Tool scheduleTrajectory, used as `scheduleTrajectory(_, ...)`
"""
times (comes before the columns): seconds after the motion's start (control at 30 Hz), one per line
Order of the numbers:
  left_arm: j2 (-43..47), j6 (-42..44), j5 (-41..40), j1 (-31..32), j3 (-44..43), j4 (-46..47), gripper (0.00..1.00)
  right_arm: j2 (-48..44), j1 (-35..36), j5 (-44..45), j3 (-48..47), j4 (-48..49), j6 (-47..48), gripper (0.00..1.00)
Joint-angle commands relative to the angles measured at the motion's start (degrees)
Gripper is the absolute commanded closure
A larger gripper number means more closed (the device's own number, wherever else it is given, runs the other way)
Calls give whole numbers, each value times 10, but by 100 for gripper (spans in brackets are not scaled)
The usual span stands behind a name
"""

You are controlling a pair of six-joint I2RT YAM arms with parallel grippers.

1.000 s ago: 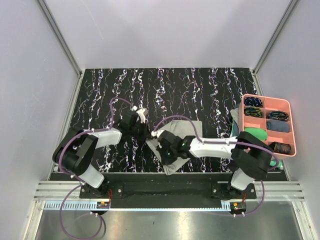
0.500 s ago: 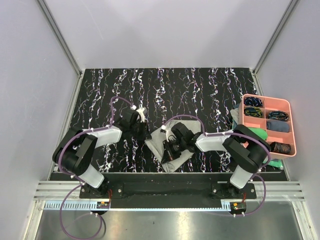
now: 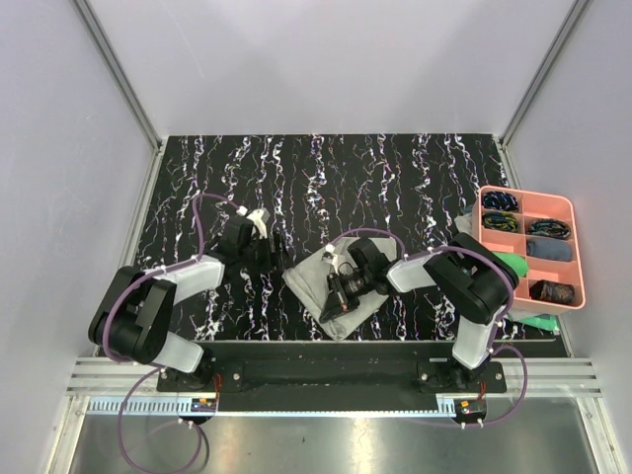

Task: Fold the napkin, place the utensils inside, and roll it up
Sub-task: Roll the napkin with the utensil

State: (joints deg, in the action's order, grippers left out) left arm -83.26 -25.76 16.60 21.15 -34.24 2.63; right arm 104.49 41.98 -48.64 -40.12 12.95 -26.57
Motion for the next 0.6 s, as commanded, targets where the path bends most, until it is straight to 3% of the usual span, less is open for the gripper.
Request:
scheduleTrajectory(0.0,7,-9,55,-4,24,76,22,26,-27,-19,14,23,5,100)
scheduleTrajectory(0.17,-25,-24,101,-5,37,128,22,38,-34,-33,14,29,7,100)
scheduleTrajectory(0.3,-68,-45,139,-5,40,179,27,47,-37,-33,9,30,8,100)
scheduleTrajectory(0.57,-91,-35,162,1,49,168,39,53,-50,-38,0,30,7,100)
